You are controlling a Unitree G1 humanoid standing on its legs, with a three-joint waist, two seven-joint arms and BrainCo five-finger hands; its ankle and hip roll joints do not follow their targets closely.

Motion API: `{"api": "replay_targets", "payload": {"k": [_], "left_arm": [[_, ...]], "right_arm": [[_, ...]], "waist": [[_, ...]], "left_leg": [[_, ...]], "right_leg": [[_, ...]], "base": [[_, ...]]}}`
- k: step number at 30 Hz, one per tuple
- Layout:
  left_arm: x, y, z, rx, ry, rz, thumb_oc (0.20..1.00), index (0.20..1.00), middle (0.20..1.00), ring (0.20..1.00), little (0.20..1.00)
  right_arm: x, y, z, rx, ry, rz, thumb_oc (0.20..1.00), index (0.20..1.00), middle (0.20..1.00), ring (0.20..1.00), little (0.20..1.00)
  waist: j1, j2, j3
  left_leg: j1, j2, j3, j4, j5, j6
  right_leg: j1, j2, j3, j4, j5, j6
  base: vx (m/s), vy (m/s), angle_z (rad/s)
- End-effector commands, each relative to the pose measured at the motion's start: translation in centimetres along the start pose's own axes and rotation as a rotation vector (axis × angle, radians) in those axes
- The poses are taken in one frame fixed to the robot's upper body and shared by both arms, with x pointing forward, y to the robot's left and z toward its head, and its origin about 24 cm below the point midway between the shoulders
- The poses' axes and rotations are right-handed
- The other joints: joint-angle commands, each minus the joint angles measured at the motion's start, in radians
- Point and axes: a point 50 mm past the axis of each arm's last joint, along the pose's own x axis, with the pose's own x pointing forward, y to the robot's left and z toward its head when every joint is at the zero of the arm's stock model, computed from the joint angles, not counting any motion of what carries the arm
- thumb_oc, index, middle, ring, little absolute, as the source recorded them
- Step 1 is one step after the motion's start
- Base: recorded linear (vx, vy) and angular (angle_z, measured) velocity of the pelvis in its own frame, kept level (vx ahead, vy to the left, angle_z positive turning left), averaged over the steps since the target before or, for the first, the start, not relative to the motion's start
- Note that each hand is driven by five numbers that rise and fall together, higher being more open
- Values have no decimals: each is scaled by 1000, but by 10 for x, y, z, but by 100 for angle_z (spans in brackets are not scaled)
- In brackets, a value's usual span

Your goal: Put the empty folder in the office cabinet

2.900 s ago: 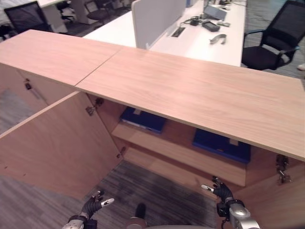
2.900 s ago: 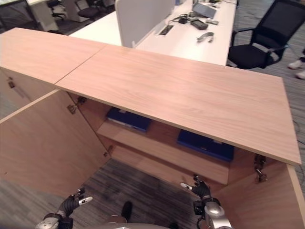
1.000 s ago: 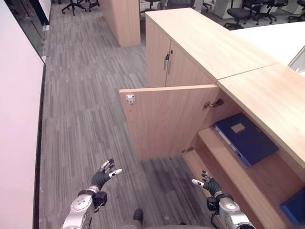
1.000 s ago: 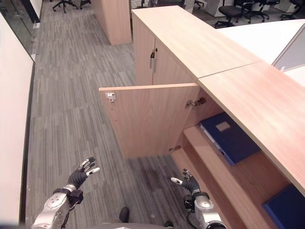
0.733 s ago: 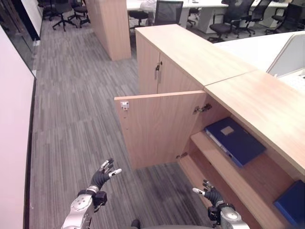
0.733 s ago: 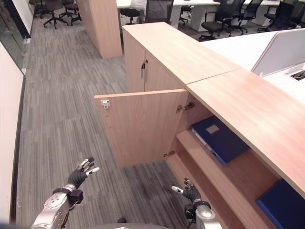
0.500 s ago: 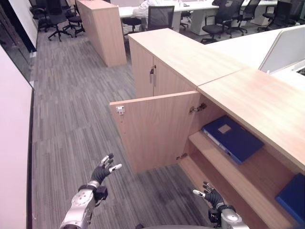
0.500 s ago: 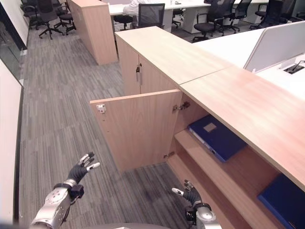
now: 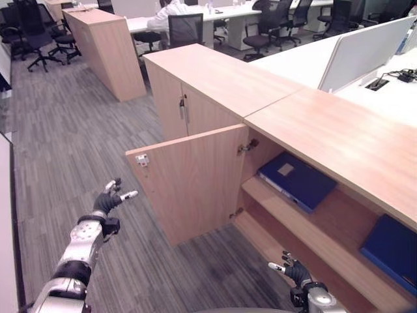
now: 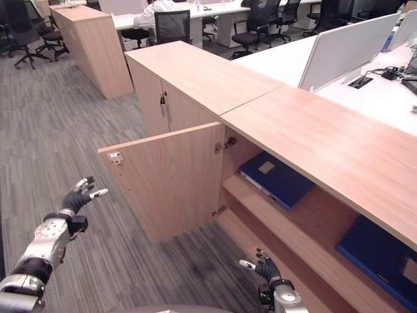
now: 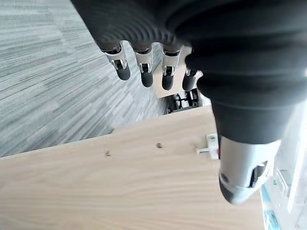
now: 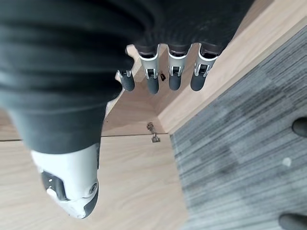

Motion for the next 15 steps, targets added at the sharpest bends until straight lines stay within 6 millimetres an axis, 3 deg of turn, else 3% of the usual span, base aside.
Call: {"api": "replay_targets", "payload": {"k": [1, 10, 15], "left_arm": [[19, 18, 50, -9, -134, 65, 1000, 1000, 1000, 1000, 1000], [25, 40, 71, -11, -144, 133, 1000, 1000, 1000, 1000, 1000], [30, 40, 96, 20, -200, 121, 1000, 1000, 1000, 1000, 1000]], "right_arm": [[10, -2, 38, -21, -134, 22, 1000, 1000, 1000, 1000, 1000], [11, -3, 44, -25, -151, 28, 1000, 1000, 1000, 1000, 1000], [14, 4, 48, -39, -160, 53, 1000, 1000, 1000, 1000, 1000]], "waist": [[9, 19, 17], [-10, -4, 23], [-12, -42, 33]], "left_leg": [[50, 17, 28, 13, -91, -24], [51, 23, 58, 13, -99, -23], [43, 35, 90, 13, -104, -22]], "right_leg": [[-24, -60, -29, 94, -2, 99], [-46, -57, -10, 89, 16, 112], [-71, -47, 13, 77, 42, 126]], "base": [[5, 11, -10], [16, 24, -11], [-6, 0, -24]]}}
